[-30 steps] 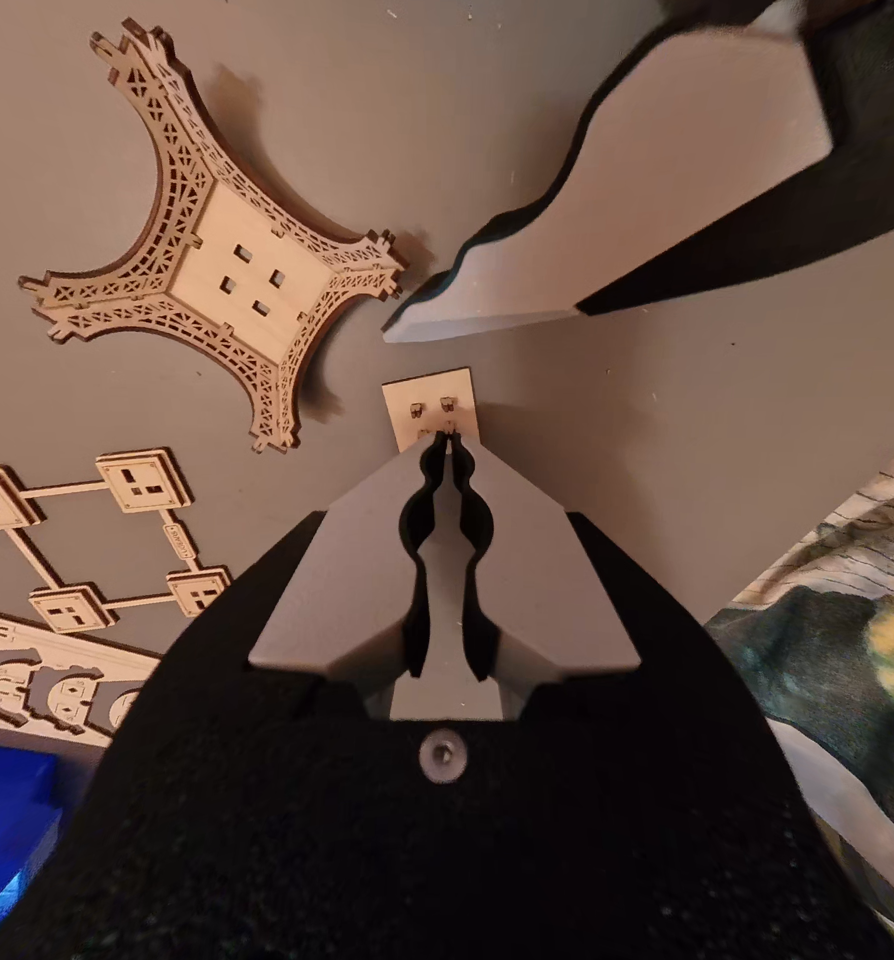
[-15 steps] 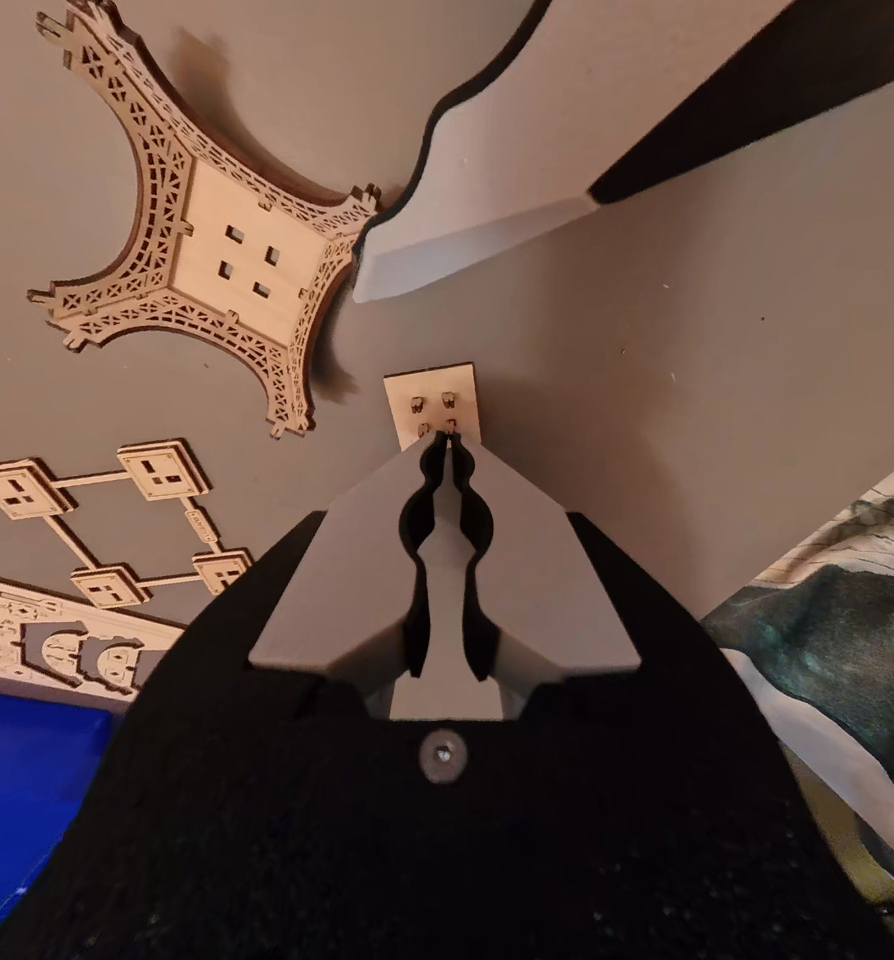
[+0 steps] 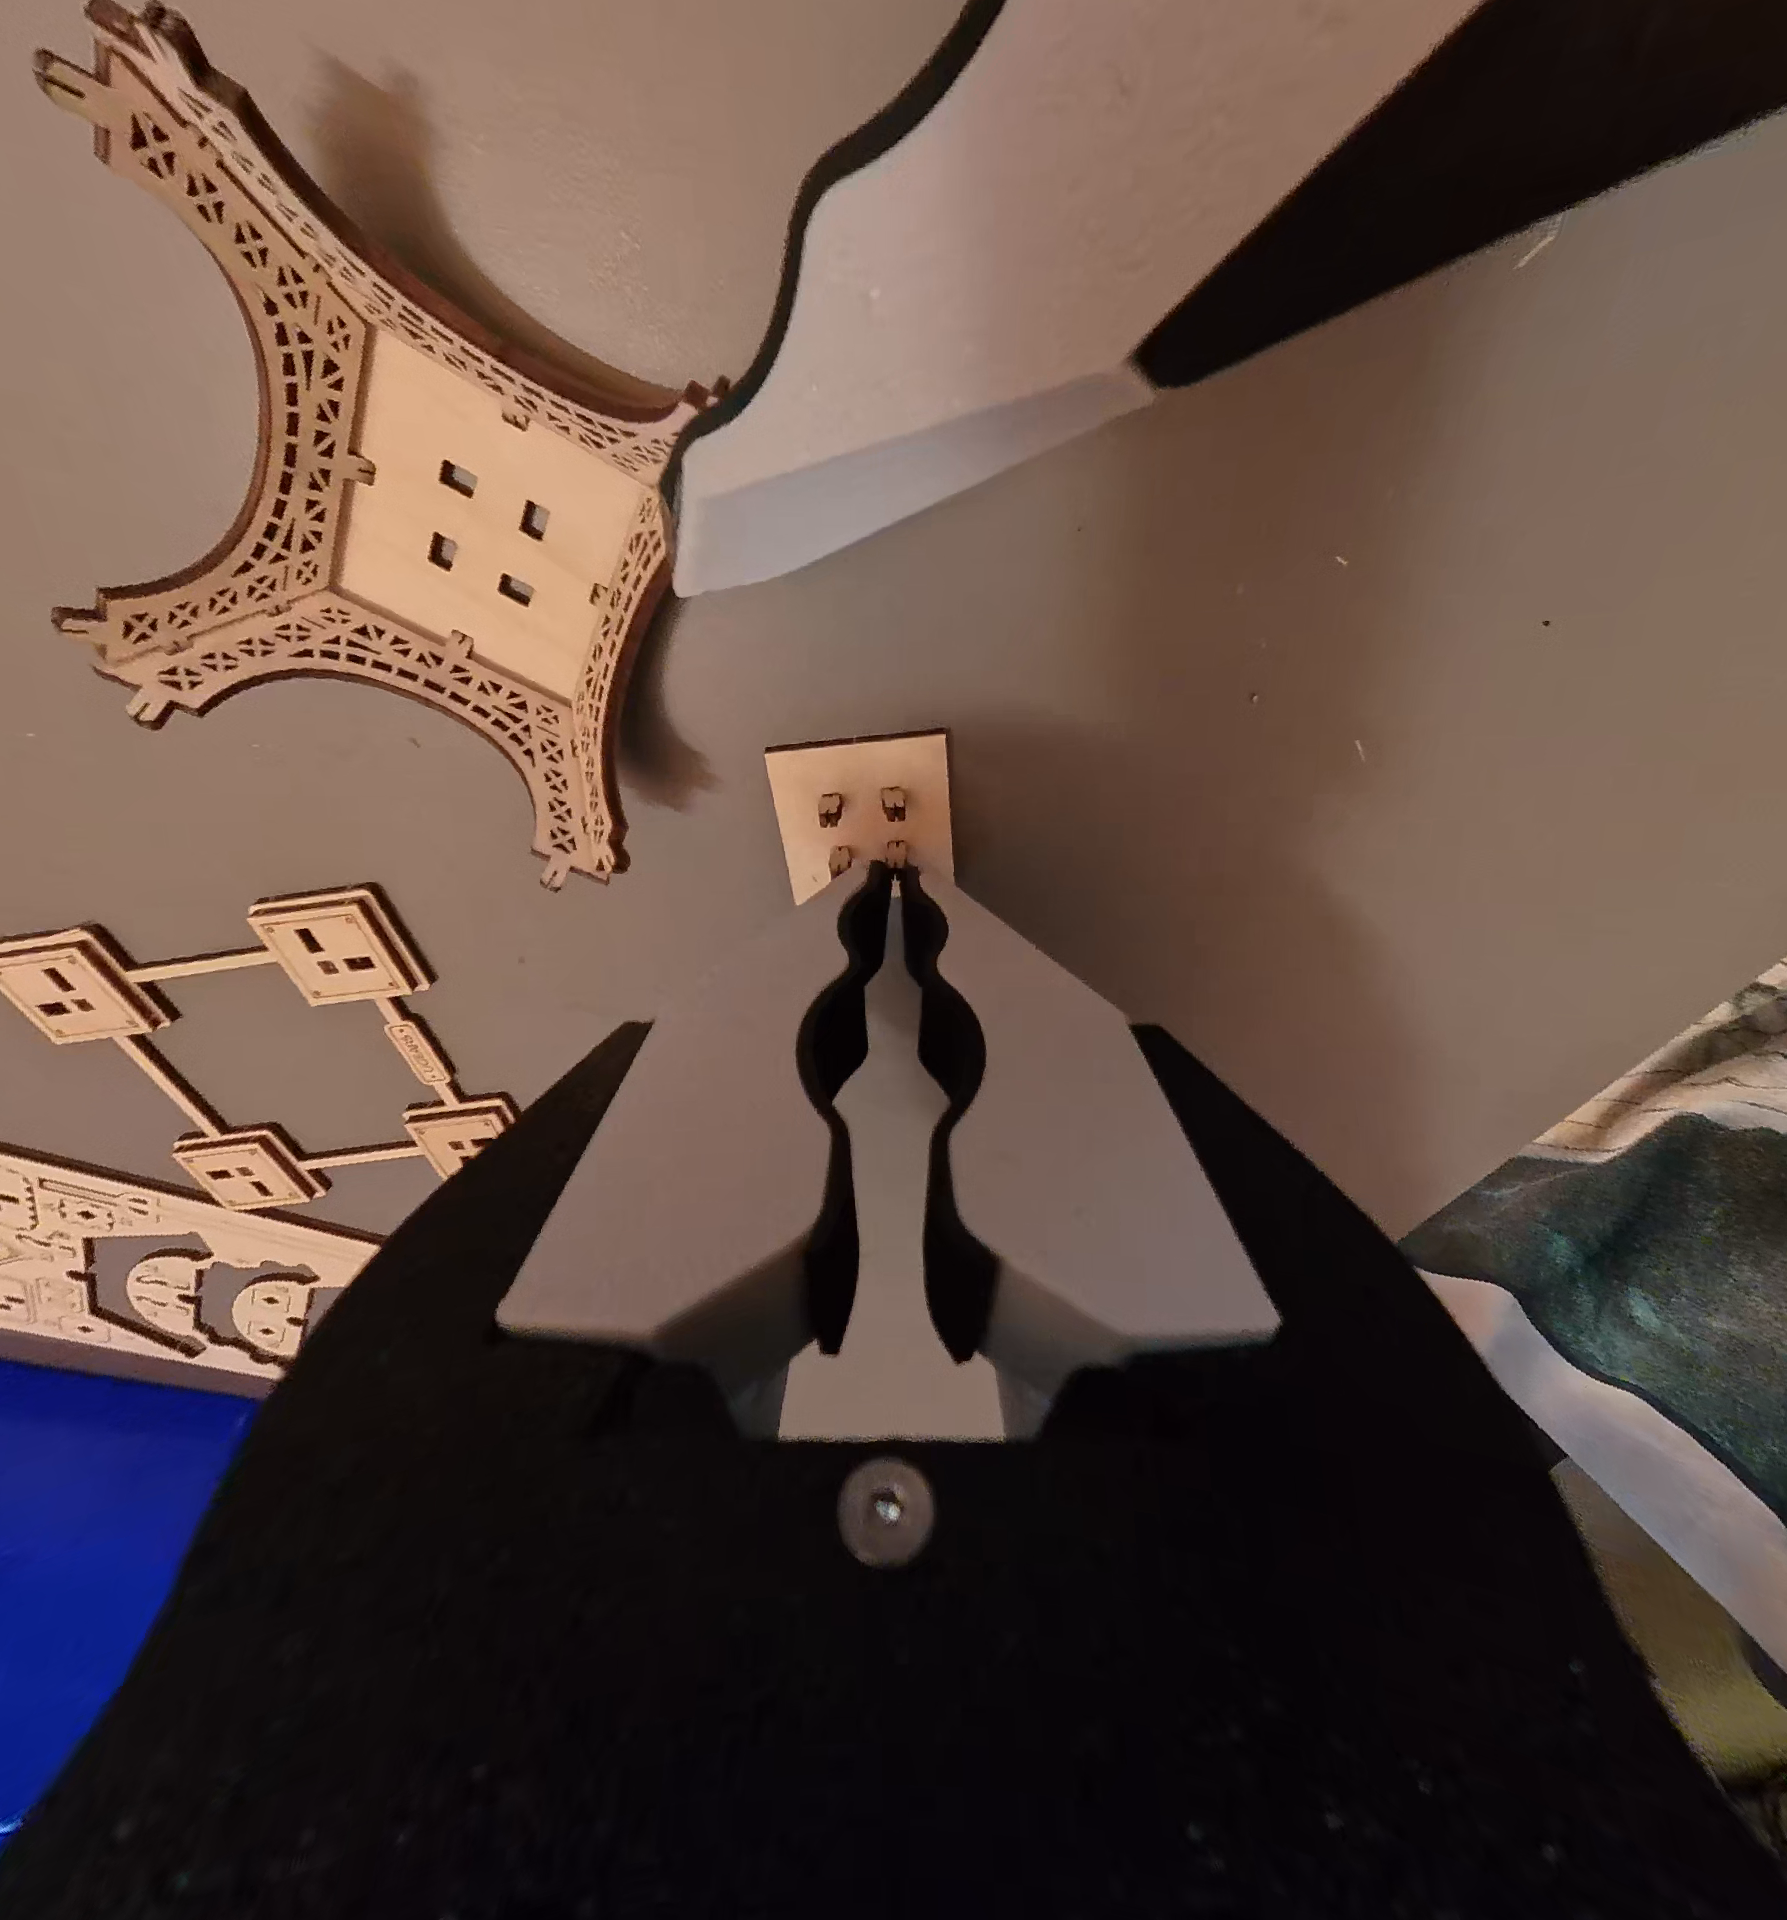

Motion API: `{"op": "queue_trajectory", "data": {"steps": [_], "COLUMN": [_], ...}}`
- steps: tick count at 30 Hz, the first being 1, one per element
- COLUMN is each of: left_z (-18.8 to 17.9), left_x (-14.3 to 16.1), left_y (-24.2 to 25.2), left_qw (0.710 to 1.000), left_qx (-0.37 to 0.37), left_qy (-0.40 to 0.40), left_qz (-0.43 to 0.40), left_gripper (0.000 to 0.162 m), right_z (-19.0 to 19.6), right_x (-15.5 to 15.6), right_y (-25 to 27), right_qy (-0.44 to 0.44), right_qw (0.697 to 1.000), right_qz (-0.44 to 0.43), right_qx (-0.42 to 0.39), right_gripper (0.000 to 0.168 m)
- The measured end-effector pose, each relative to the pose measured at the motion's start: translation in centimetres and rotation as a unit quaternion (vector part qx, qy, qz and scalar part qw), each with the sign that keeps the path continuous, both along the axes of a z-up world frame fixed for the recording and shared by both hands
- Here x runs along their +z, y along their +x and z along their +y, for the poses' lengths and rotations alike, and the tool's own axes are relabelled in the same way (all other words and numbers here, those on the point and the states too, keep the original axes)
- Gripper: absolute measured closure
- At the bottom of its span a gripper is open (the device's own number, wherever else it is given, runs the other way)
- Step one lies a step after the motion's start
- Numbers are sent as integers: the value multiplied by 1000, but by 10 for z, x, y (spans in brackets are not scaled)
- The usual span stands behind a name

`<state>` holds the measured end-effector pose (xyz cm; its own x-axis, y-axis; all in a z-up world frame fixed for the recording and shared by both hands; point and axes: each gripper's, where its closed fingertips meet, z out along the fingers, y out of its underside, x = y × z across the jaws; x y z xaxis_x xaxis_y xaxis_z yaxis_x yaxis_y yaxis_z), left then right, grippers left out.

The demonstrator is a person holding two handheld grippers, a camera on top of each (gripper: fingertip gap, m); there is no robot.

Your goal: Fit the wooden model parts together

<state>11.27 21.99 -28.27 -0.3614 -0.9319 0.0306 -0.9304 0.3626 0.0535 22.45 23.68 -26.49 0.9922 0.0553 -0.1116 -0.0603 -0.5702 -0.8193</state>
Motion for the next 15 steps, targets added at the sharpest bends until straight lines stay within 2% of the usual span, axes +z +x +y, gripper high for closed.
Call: {"op": "queue_trajectory", "data": {"steps": [15], "left_z": [1], "left_x": [0], "left_y": [0], "left_qw": [997], "left_qx": [-41], "left_qy": [70], "left_qz": [10], "left_gripper": [162], "right_z": [0], "right_x": [-1], "right_y": [1], "right_qy": [-2], "right_qw": [1000], "right_qz": [21], "right_qx": [-2], "right_gripper": [77]}}
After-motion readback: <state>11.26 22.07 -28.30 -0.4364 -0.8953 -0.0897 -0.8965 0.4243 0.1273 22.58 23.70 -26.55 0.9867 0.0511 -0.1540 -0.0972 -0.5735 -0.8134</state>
